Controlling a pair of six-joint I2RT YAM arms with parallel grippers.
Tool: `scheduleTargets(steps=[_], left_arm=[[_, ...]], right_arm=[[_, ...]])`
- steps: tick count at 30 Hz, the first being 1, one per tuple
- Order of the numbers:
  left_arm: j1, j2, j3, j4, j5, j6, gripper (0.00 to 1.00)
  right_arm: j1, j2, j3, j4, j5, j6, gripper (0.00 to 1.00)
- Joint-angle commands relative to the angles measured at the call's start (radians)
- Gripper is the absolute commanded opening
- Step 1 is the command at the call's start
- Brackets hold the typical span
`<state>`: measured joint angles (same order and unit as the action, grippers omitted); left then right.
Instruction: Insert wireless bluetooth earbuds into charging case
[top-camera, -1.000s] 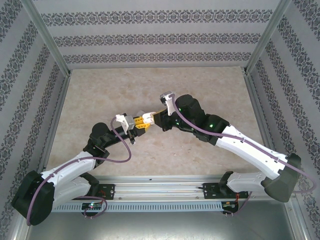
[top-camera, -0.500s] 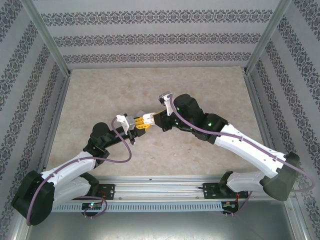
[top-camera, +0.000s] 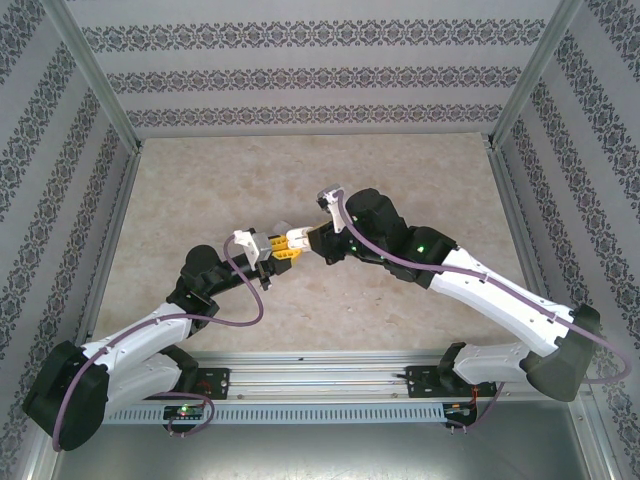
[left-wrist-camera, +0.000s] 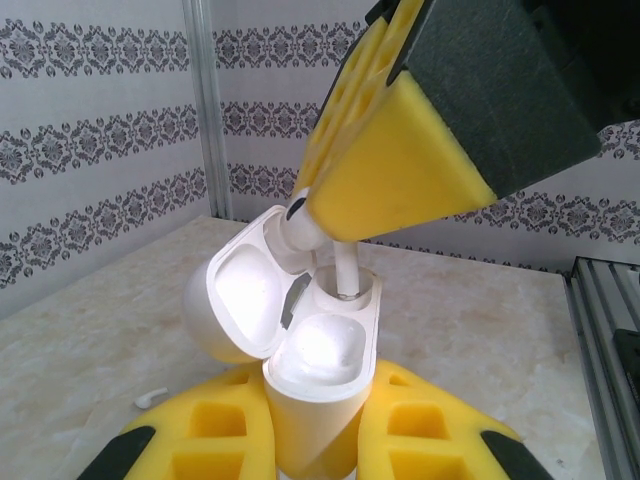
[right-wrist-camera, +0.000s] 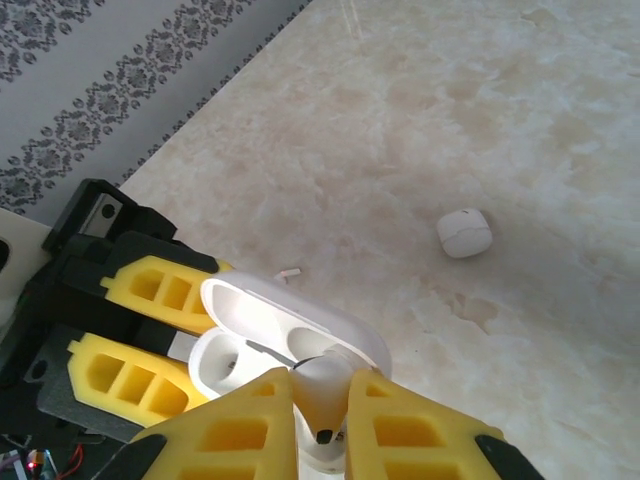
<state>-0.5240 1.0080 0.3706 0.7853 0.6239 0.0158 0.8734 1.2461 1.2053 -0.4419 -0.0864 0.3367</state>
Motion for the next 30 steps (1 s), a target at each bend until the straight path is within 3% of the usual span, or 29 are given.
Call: scheduleTargets(steps=[1, 19, 30], left_arm=[[-0.01, -0.018, 0.002, 0.035, 0.014, 0.015, 0.0], [-0.01, -0.017, 0.007, 0.028, 0.017, 0.008, 0.0], [-0.011, -0.01, 0.01, 0.052, 0.052, -0.031, 0.0]], right_arm=[[0.008, -0.016, 0.023, -0.053, 0.042, -0.024, 0.14], [0.016, 0.041, 0.041, -0.054, -0.068, -0.046, 0.15], [0.016, 0.047, 0.039, -0.064, -0.204, -0.139, 0.18]])
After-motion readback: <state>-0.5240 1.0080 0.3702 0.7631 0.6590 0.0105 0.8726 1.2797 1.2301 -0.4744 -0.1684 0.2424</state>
